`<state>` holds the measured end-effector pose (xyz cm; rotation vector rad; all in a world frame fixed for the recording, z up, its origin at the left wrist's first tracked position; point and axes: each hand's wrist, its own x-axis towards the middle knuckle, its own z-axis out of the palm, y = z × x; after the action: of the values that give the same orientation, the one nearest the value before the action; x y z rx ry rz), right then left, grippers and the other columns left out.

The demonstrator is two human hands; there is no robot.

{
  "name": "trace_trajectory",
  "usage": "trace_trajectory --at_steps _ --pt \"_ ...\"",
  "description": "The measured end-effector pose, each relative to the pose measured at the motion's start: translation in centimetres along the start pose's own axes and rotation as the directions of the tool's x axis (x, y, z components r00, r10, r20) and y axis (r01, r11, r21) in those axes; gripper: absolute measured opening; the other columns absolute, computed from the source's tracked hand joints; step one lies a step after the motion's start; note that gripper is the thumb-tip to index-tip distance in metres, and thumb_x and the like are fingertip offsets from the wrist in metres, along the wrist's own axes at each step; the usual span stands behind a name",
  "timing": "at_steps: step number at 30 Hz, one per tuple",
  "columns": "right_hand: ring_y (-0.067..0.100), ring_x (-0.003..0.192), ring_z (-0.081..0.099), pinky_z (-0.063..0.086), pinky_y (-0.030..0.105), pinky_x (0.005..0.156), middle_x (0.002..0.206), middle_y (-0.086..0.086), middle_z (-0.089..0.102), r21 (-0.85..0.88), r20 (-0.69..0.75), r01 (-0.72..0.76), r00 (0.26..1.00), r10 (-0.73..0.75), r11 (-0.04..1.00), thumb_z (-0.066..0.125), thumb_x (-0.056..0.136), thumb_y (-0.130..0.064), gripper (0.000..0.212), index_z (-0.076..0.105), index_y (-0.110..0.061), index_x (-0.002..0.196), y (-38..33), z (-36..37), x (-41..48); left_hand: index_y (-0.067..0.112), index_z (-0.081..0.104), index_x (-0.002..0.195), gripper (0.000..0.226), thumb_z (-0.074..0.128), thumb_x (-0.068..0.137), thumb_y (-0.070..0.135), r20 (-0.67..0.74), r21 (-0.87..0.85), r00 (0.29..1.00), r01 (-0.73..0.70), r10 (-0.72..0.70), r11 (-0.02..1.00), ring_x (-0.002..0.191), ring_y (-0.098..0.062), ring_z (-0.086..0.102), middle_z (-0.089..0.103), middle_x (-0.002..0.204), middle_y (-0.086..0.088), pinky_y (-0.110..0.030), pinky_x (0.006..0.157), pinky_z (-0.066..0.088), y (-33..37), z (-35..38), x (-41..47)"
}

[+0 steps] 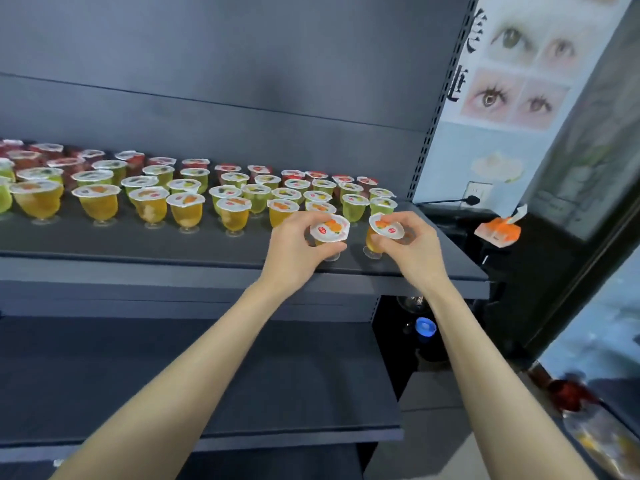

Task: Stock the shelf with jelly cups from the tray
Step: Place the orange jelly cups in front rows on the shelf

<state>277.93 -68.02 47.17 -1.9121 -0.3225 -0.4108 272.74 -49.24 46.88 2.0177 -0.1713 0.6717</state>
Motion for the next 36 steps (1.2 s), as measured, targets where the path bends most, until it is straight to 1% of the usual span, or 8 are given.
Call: trace_trajectory --at_steps 3,5,10,14,17,21,28,36 --pt "0.017 0.103 0.057 0.044 0.015 0.075 0.120 0.000 0.058 -0.125 -0.019 0.025 0.999 -0.028 0.992 0.076 0.077 -0.016 0.027 0.064 -0.023 0.100 0.9 -0.6 2.1 0.016 0.063 0.118 0.042 0.075 0.078 0.025 0.044 0.105 0.997 -0.062 0.058 0.993 0.109 -0.011 0.052 0.061 0.122 0.002 -0.026 0.091 0.045 0.0 2.0 2.2" --pt "0.017 0.104 0.055 0.045 0.018 0.078 0.121 0.000 0.057 -0.181 -0.022 0.037 0.999 -0.041 0.983 0.074 0.079 -0.017 0.028 0.064 -0.021 0.104 1.4 -0.9 3.2 0.016 0.062 0.121 0.043 0.074 0.080 0.025 0.072 0.171 0.993 -0.101 0.090 0.980 0.112 -0.014 0.051 0.060 0.124 -0.001 -0.030 0.095 0.043 -0.3 3.3 3.3" --pt "0.020 0.107 0.056 0.050 0.033 0.089 0.119 0.004 0.058 -0.230 0.007 0.075 0.997 -0.075 0.970 0.072 0.080 -0.011 0.026 0.063 -0.022 0.102 3.0 -0.9 5.2 0.013 0.057 0.127 0.044 0.067 0.086 0.025 0.112 0.320 0.982 -0.183 0.155 0.930 0.121 -0.019 0.047 0.054 0.132 -0.005 -0.027 0.099 0.037 -1.3 6.1 5.2" --pt "0.018 0.108 0.054 0.047 0.026 0.087 0.118 0.004 0.058 -0.295 0.052 0.121 0.993 -0.110 0.948 0.069 0.083 -0.010 0.023 0.063 -0.021 0.102 4.1 -0.8 6.4 0.009 0.053 0.131 0.043 0.059 0.092 0.025 0.151 0.418 0.976 -0.204 0.154 0.885 0.125 -0.023 0.044 0.047 0.138 -0.009 -0.031 0.101 0.037 -1.5 7.4 6.1" --pt "0.017 0.109 0.053 0.044 0.017 0.083 0.123 0.004 0.053 -0.329 0.089 0.170 0.985 -0.149 0.929 0.066 0.085 -0.009 0.022 0.064 -0.014 0.106 5.0 -0.7 7.2 0.006 0.055 0.126 0.037 0.056 0.094 0.023 0.144 0.465 0.973 -0.228 0.181 0.855 0.117 -0.024 0.052 0.046 0.135 -0.010 -0.032 0.092 0.044 -1.5 7.8 6.4" --pt "0.018 0.100 0.055 0.050 0.034 0.085 0.123 0.001 0.046 -0.395 0.161 0.288 0.957 -0.243 0.872 0.065 0.088 -0.012 0.021 0.062 -0.012 0.108 5.5 -0.8 7.7 0.005 0.057 0.119 0.031 0.055 0.094 0.023 0.150 0.519 0.969 -0.246 0.196 0.819 0.102 -0.026 0.059 0.050 0.125 -0.010 -0.032 0.079 0.049 -1.4 8.3 6.4" --pt "0.021 0.101 0.055 0.049 0.032 0.086 0.121 0.002 0.050 -0.418 0.199 0.322 0.945 -0.260 0.849 0.061 0.090 -0.009 0.018 0.059 -0.012 0.107 5.6 -1.0 7.9 0.003 0.057 0.118 0.031 0.054 0.094 0.023 0.162 0.612 0.969 -0.249 0.188 0.751 0.097 -0.029 0.062 0.053 0.125 -0.013 -0.033 0.069 0.051 -1.2 8.6 6.4" --pt "0.023 0.107 0.054 0.047 0.036 0.088 0.125 0.002 0.051 -0.493 0.256 0.305 0.946 -0.199 0.815 0.060 0.091 -0.010 0.019 0.060 -0.016 0.108 4.3 -1.6 8.1 0.010 0.050 0.123 0.029 0.050 0.097 0.022 0.209 0.596 0.967 -0.244 0.146 0.765 0.104 -0.025 0.057 0.046 0.128 -0.006 -0.029 0.077 0.046 -0.8 7.9 6.6"
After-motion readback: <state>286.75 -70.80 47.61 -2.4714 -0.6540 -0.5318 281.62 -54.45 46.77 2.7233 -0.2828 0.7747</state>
